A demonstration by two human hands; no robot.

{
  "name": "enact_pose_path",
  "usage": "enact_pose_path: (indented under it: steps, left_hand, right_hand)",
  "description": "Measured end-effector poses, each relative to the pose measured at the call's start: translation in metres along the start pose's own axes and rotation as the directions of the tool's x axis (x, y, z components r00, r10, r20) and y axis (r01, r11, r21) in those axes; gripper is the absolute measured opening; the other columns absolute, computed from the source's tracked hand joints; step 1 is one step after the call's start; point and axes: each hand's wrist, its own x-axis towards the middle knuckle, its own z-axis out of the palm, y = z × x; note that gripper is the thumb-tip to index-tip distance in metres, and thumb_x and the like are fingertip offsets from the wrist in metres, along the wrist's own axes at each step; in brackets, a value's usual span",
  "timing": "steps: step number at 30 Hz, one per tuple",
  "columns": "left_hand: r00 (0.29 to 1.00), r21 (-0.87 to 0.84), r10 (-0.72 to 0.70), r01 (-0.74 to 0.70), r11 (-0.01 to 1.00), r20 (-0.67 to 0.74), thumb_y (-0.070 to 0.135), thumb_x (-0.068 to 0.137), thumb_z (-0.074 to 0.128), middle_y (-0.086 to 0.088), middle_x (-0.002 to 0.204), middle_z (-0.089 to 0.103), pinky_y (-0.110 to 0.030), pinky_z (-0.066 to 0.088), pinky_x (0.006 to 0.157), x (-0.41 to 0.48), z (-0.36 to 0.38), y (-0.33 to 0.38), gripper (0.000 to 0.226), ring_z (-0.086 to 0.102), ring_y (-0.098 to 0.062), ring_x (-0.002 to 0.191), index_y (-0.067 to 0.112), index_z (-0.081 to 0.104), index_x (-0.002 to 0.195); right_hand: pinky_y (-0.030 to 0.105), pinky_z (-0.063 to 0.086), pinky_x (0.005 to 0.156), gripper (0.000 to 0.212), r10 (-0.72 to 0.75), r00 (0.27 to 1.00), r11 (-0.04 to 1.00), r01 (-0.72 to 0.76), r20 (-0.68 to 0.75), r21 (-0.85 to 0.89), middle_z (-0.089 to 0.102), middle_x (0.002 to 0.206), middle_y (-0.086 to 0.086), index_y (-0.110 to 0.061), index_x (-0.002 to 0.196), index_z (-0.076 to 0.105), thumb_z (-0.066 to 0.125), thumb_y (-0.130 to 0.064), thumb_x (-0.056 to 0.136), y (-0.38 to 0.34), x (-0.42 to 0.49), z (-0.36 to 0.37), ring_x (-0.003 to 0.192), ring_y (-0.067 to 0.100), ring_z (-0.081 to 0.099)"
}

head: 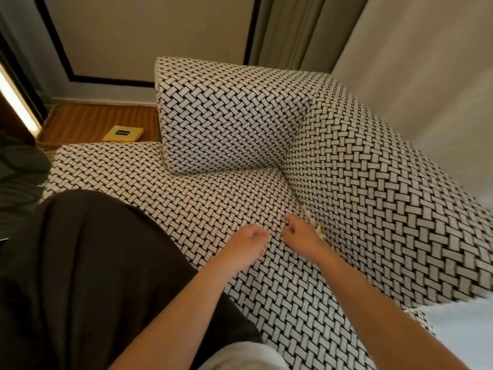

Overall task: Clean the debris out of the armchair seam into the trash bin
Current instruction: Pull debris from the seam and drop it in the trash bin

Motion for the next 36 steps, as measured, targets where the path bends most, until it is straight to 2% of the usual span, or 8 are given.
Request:
enact_pose_path:
  steps: [3,8,10,14,18,24,32,36]
  left_hand:
    - [0.998,-0.130,-0.029,0.022,0.991,-0.053,0.030,0.096,0.039,0.003,0.101,0.061,-0.023,0.048,0.080,0.007,0.033,-0.011,0.027,0.059,-0.010,0.091,0.017,0.057,0.111]
    - [0.982,-0.153,-0.005,-0.024,0.988,-0.187,0.018,0.096,0.039,-0.001,0.079,0.060,-0.016,0.045,0.065,0.002,0.037,-0.039,0.025,0.057,-0.010,0.075,0.012,0.057,0.081]
    - [0.967,-0.273,-0.058,-0.012,0.962,-0.250,0.015,0.096,0.038,-0.007,0.074,0.057,-0.017,0.043,0.066,0.007,0.033,-0.042,0.027,0.053,-0.016,0.068,0.002,0.059,0.085]
    - [0.972,-0.244,-0.048,-0.010,0.970,-0.231,0.016,0.097,0.035,-0.009,0.076,0.055,-0.014,0.041,0.060,0.011,0.034,-0.045,0.032,0.050,-0.020,0.069,-0.008,0.055,0.090]
    - [0.973,-0.298,-0.091,0.025,0.954,-0.211,0.016,0.096,0.037,-0.009,0.078,0.056,-0.019,0.044,0.059,0.013,0.032,-0.049,0.028,0.051,-0.020,0.070,-0.003,0.057,0.094]
    - [0.973,-0.346,-0.114,0.038,0.937,-0.201,0.015,0.096,0.039,-0.004,0.080,0.060,-0.017,0.043,0.053,0.014,0.030,-0.049,0.020,0.055,-0.010,0.068,0.012,0.057,0.088]
    - [0.963,-0.408,-0.157,0.056,0.911,-0.220,0.015,0.096,0.039,-0.001,0.072,0.057,-0.015,0.040,0.051,0.016,0.027,-0.048,0.021,0.055,-0.010,0.064,0.013,0.056,0.083]
    - [0.965,-0.401,-0.161,0.065,0.914,-0.209,0.016,0.095,0.040,-0.002,0.073,0.059,-0.016,0.041,0.055,0.016,0.029,-0.048,0.020,0.057,-0.012,0.067,0.012,0.057,0.086]
  right_hand:
    - [0.020,0.041,0.054,0.050,0.068,0.995,0.997,-0.071,-0.078,-0.040,0.048,0.078,-0.009,-0.021,0.143,0.029,0.041,-0.014,0.095,0.024,0.003,-0.006,0.061,0.005,0.044]
    - [0.038,0.047,0.094,0.063,0.110,0.994,0.929,-0.110,-0.020,-0.352,0.047,0.135,0.006,-0.032,0.146,0.016,0.033,-0.007,0.091,0.024,0.030,-0.025,0.109,0.024,0.053]
    - [0.040,0.051,0.090,0.065,0.121,0.992,0.862,-0.086,0.038,-0.500,0.051,0.128,0.009,-0.029,0.145,0.018,0.038,-0.004,0.089,0.013,0.046,-0.036,0.102,0.025,0.055]
    - [0.026,0.050,0.049,0.062,0.349,0.925,0.812,-0.218,0.150,-0.541,0.053,0.090,0.013,-0.026,0.146,0.018,0.038,-0.001,0.093,-0.013,0.066,-0.059,0.062,0.017,0.054]
    - [0.024,0.047,0.053,0.056,0.467,0.878,0.707,-0.298,0.107,-0.642,0.053,0.086,0.013,-0.015,0.147,0.022,0.037,-0.004,0.094,-0.021,0.085,-0.054,0.062,0.016,0.051]
    - [0.027,0.046,0.060,0.038,0.389,0.913,0.558,-0.125,0.125,-0.821,0.054,0.088,0.010,0.003,0.130,0.044,0.042,-0.005,0.094,-0.026,0.088,-0.054,0.065,0.016,0.048]
    - [0.024,0.045,0.060,0.052,0.383,0.910,0.454,-0.038,0.156,-0.890,0.052,0.096,0.011,0.001,0.141,0.028,0.042,0.004,0.091,-0.024,0.079,-0.044,0.067,0.014,0.046]
    - [0.023,0.045,0.064,0.040,0.364,0.907,0.396,0.055,0.212,-0.916,0.053,0.101,0.008,0.003,0.129,0.045,0.045,0.000,0.089,-0.022,0.076,-0.048,0.071,0.015,0.049]
